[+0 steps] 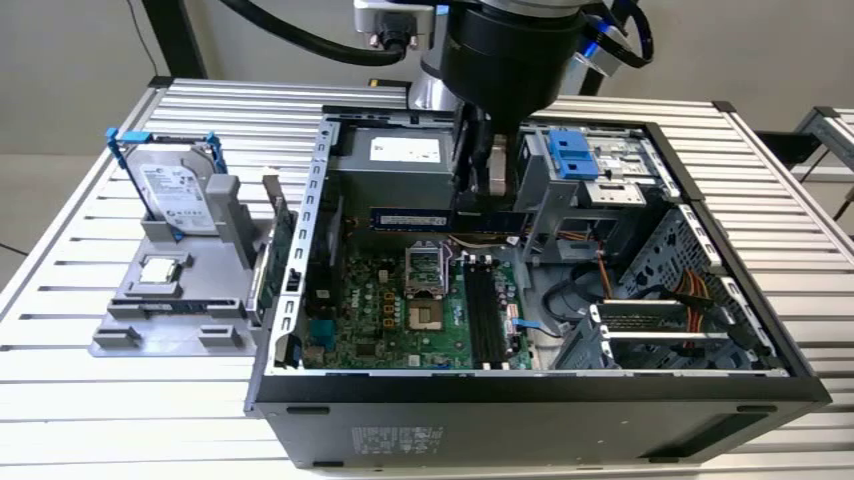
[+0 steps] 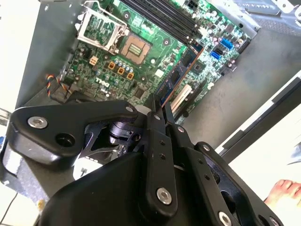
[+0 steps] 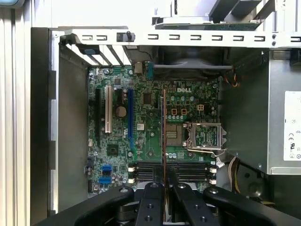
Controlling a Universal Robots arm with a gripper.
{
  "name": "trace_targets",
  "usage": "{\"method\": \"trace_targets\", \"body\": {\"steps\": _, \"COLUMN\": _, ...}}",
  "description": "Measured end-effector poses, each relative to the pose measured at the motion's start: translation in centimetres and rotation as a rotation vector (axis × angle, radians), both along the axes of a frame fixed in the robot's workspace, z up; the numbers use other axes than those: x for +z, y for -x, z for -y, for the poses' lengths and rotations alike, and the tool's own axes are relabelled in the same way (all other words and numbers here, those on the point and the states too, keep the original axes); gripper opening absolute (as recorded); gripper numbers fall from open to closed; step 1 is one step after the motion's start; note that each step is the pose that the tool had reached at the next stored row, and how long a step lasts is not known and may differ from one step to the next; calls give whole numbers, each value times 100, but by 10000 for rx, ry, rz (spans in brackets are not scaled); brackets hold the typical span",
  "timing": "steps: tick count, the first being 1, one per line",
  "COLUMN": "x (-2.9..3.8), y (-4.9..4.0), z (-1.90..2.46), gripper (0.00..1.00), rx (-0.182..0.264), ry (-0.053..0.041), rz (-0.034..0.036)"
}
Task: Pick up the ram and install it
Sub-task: 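Pick up the ram and move it above insertion slot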
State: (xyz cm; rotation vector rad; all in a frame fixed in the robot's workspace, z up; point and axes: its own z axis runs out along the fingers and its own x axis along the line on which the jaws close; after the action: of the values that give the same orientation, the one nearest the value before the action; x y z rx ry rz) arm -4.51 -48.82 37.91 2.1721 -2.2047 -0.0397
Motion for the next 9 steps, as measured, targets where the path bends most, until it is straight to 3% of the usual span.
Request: {"method": "trace_targets", "body": {"steps": 9, "x": 0, "y": -115, "z": 0, "gripper": 0, "rx": 0, "ry": 0, "rz": 0}}
